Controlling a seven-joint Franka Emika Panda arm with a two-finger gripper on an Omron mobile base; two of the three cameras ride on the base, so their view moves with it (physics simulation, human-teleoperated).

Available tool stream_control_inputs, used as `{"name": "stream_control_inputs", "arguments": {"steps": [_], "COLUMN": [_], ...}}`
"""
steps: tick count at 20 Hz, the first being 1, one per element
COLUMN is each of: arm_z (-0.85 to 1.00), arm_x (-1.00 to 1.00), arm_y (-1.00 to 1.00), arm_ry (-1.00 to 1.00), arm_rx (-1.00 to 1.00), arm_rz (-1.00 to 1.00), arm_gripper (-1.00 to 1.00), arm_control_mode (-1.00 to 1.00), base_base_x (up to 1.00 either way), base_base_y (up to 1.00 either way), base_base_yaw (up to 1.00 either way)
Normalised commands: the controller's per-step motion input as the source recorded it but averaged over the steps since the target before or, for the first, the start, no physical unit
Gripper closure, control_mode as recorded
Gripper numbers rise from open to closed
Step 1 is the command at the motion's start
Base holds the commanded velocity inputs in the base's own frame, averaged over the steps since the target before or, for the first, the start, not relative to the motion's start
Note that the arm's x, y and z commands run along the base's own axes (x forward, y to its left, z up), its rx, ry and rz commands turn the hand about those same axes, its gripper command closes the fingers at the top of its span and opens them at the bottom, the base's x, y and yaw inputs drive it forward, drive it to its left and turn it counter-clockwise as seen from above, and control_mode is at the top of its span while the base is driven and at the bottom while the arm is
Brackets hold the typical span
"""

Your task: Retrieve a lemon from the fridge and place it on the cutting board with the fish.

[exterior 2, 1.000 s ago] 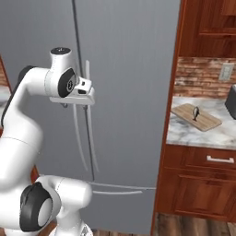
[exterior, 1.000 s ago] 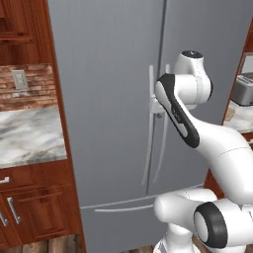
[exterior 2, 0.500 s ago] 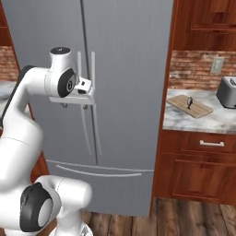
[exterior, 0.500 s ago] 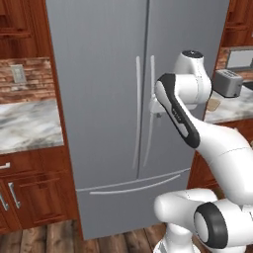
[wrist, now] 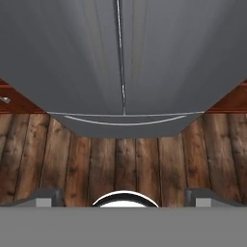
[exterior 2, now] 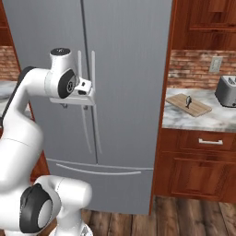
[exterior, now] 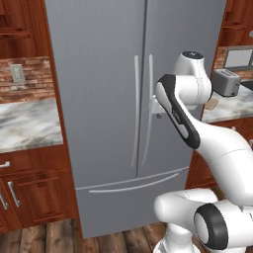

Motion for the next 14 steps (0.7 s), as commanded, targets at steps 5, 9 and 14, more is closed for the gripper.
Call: {"name": "stream_control_inputs", "arguments": {"steps": [5,9,14], "arm_z": [-0.03,-0.25,-0.27], "arm_x": [-0.07,0.20,0.40], "arm_y": [-0.03,-0.03,-0.06], "arm_ry": [-0.09,-0.27,-0.20], "arm_rx": [0.00,0.00,0.01], "arm_rz": [0.00,0.00,0.00], "arm_gripper": [-1.00,-1.00,-1.00], "arm_control_mode": [-1.00,-1.00,-1.00], "base_base_x": [0.00,0.00,0.00], "base_base_y": [0.00,0.00,0.00], "base_base_yaw": [0.00,0.00,0.00]}}
